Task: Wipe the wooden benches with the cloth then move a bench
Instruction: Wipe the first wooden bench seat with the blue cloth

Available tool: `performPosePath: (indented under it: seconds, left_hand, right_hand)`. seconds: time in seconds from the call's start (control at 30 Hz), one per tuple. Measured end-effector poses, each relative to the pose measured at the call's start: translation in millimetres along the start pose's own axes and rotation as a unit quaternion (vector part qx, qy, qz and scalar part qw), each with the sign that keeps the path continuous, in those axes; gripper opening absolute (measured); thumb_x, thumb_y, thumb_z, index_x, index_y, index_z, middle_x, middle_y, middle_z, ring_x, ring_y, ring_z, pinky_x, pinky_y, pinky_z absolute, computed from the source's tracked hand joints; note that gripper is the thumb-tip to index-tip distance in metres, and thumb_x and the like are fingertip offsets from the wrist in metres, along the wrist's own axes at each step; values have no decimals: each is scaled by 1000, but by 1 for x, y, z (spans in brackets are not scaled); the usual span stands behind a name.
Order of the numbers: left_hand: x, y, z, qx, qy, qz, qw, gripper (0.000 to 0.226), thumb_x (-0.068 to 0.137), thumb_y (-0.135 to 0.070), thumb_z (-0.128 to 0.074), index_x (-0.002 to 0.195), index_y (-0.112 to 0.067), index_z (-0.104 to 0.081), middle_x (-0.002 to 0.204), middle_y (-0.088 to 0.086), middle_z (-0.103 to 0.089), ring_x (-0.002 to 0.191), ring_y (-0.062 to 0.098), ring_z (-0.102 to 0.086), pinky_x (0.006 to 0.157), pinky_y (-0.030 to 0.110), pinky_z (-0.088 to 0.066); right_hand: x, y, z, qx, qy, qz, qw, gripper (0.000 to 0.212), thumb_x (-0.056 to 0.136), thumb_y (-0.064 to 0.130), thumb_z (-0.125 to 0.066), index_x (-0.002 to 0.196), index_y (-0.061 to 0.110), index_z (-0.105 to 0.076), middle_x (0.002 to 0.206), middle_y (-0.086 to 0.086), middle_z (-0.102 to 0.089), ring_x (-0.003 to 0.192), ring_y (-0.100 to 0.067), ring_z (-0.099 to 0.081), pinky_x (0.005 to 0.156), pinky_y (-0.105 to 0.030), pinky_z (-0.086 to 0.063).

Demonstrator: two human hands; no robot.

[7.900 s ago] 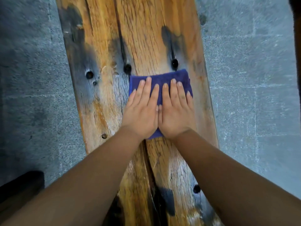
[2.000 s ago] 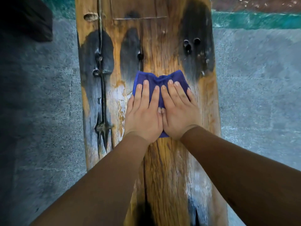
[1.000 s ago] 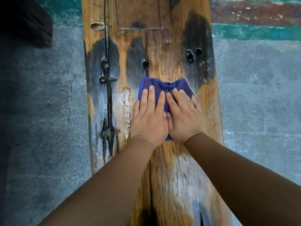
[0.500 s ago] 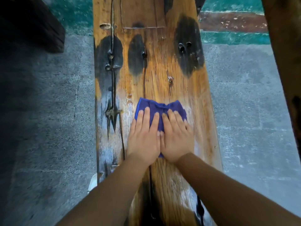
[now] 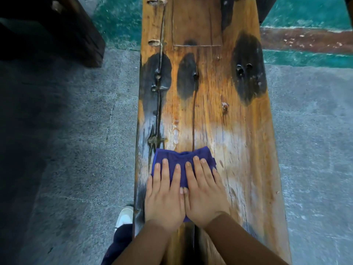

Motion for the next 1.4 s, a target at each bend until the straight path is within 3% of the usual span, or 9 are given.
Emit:
performPosePath:
  seconds: [0.17,0.27,0.5,0.77,1.4]
  left_hand:
    - [74,19,25,23,-14,-6,1000,64,96,-41,-18,156,-22,-11,163,11,-6,150,29,-3,119,45,-4]
    - [115,26,39,17,-25,-3,1000,63,97,-44,-15,156,-24,-5,164,11,-1,150,29,2,120,45,-4]
    - [220,37,82,12,-59,8,998,65,95,-47,-15,156,-27,-8,164,13,0,150,32,2,120,47,-3]
    - [364,57,134,4,-111,29,993,61,97,-46,-26,154,-30,-13,164,12,0,150,33,-1,118,53,-12]
    - [373,54,146,14,-67,15,998,60,99,-45,-22,155,-29,-10,164,13,0,149,33,1,117,56,-12]
  right_hand:
    - [72,1,28,2,-26,-13,1000,64,96,42,-28,151,11,-32,158,-14,-28,147,-30,-24,119,-48,-19]
    - [115,-3,40,-6,-34,-17,999,65,96,43,-24,153,12,-28,159,-13,-25,148,-29,-19,120,-47,-15]
    - [223,-16,78,-8,-48,-7,999,66,95,44,-20,154,14,-22,162,-11,-19,150,-27,-12,120,-43,-5]
    - [371,-34,131,-33,-91,-9,995,66,95,47,-22,155,19,-20,163,-9,-16,150,-25,-11,120,-43,-8]
    - [376,-33,138,25,-44,-6,999,62,100,43,-24,155,15,-21,163,-10,-13,151,-25,-8,121,-42,-3]
Point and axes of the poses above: each hand's wrist, its own x-axis towards the middle knuckle, its own z-axis out of the back of the hand, y = z × x, the point moved 6 cm from there along x, towards the middle knuckle
